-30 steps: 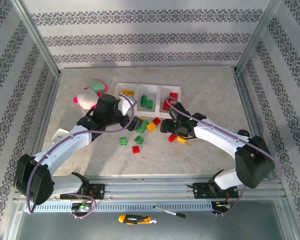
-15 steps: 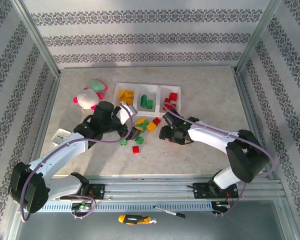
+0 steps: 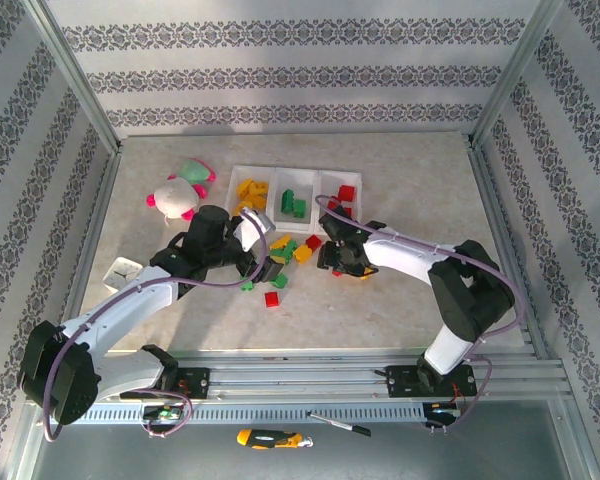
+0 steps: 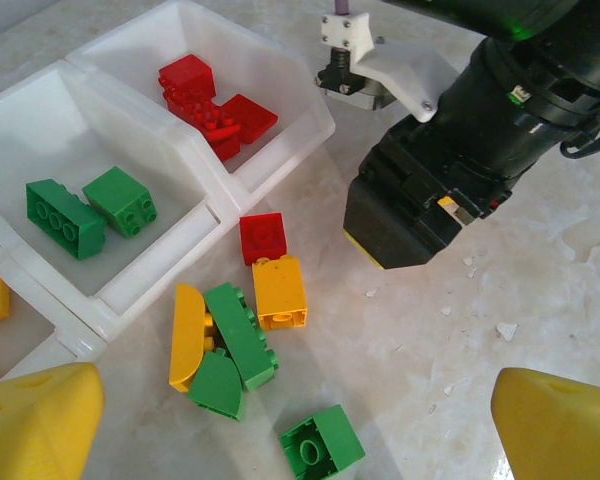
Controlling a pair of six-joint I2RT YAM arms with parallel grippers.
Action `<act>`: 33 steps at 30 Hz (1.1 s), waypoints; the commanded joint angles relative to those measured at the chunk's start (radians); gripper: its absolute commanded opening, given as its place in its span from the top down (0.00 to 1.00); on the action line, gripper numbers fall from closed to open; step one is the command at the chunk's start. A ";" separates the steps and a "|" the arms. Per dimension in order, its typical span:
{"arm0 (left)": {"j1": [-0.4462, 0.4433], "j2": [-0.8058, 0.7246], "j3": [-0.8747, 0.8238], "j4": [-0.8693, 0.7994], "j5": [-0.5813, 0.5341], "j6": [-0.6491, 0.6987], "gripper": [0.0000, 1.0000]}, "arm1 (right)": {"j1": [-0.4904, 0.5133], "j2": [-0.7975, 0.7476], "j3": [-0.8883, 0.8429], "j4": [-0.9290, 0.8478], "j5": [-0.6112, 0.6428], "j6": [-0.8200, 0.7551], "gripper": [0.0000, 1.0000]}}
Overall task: Sort the legos into containers by color
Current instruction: Move the lego to the center of the table, then pick up the lego from the center of the table.
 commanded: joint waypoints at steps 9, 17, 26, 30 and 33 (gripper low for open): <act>-0.012 0.005 -0.020 0.059 0.033 0.049 0.01 | -0.017 0.094 0.065 -0.037 0.073 -0.046 0.54; -0.012 0.002 -0.022 0.062 0.033 0.053 0.01 | -0.032 0.081 0.064 -0.046 0.086 -0.054 0.68; -0.012 -0.004 -0.029 0.074 0.038 0.025 0.00 | -0.031 -0.027 0.040 -0.076 0.119 -0.059 0.76; -0.012 -0.012 -0.041 0.104 0.028 -0.007 0.01 | -0.032 -0.110 0.040 -0.083 0.151 -0.063 0.78; -0.013 -0.015 -0.052 0.120 -0.001 -0.026 0.01 | -0.040 -0.151 0.065 -0.069 0.182 -0.092 0.80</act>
